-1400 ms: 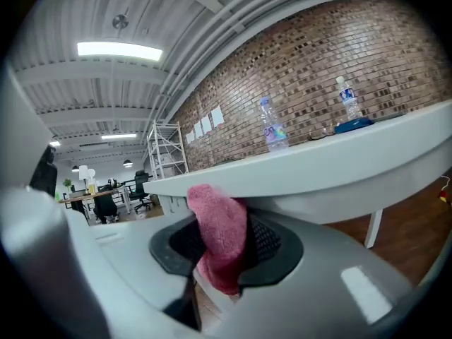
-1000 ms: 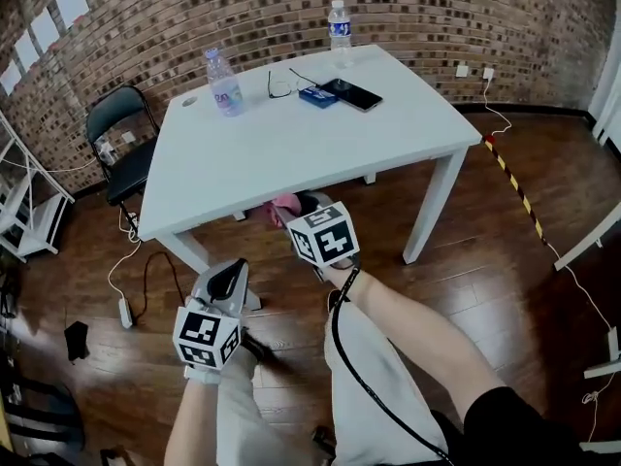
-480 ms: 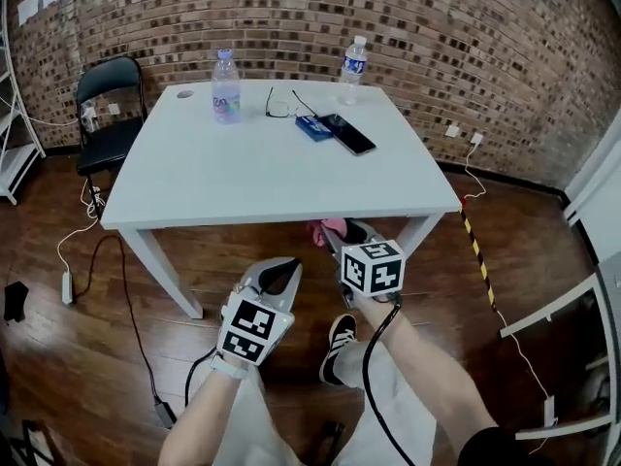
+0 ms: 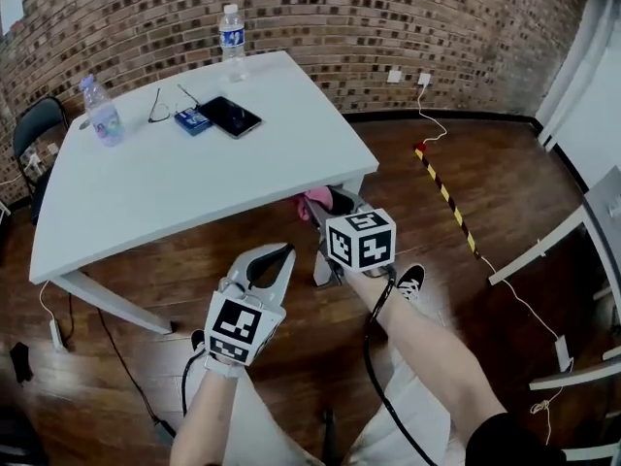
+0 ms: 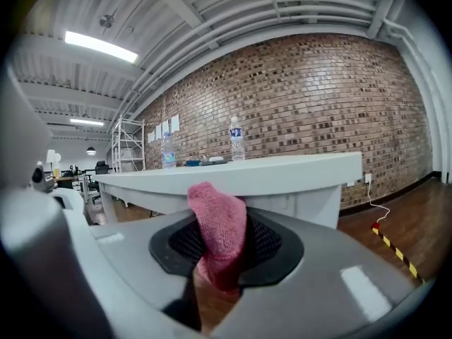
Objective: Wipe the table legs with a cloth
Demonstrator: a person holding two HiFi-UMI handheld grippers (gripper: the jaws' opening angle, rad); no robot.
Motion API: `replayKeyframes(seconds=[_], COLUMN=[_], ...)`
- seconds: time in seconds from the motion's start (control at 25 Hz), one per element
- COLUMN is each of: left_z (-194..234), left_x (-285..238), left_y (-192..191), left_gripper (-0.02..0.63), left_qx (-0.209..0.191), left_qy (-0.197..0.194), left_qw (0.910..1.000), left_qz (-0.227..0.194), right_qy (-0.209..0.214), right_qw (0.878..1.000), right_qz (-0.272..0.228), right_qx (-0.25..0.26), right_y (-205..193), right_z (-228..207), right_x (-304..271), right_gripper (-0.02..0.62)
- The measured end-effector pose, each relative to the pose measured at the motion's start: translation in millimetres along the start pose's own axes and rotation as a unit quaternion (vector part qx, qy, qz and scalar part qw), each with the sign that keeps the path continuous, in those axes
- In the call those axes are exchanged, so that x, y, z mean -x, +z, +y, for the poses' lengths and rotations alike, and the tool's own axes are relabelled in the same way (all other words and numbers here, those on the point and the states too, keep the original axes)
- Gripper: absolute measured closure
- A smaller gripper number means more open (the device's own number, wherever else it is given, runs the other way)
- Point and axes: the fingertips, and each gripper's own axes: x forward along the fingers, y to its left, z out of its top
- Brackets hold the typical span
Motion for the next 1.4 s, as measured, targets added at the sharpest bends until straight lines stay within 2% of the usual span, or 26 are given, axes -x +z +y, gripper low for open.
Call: replayKeyframes(seconds=[0.16, 0.36, 0.48, 0.64, 0.8, 1.0, 1.16, 1.4], left_z=[-33, -67, -73, -79, -95, -97, -95, -104], left_x=[-42, -69, -74, -76, -79, -90, -108, -135], left_y=[-1, 5, 12, 9, 5, 2, -4, -16], left_gripper=[0.604, 0.604, 0.604, 0.604, 0.604, 0.604, 0.604, 0.604], left_qx=[-0.006, -0.032, -0.035, -0.019, 0.002, 0.011, -0.007, -0.018], left_qy=[0.001, -0.005, 0.007, 0.038, 0.069, 0.113, 0.152, 0.176], left_qw=[0.9997, 0.9988, 0.9987, 0.9984, 0.9969, 0.9926, 0.9869, 0.9832], left_qz=[0.022, 0.037, 0.037, 0.037, 0.038, 0.044, 0.055, 0.044], right_qy=[0.006, 0.001, -0.005, 0.001, 0.033, 0.093, 0.148, 0.207], right_qw=[1.000, 1.000, 1.000, 1.000, 0.998, 0.994, 0.987, 0.973], right_qz=[0.002, -0.003, -0.008, -0.001, 0.016, 0.028, 0.046, 0.089], right_qx=[0.009, -0.013, 0.001, 0.003, 0.044, 0.048, 0.039, 0.056], right_y=[1, -1, 2, 3, 1, -3, -9, -34], right_z=[-42, -92, -112, -136, -132, -120, -114, -113], right_x=[14, 39, 53, 55, 55, 49, 40, 28], right_gripper=[0.482, 0.482, 0.482, 0.483, 0.485, 0.486, 0.486, 0.488])
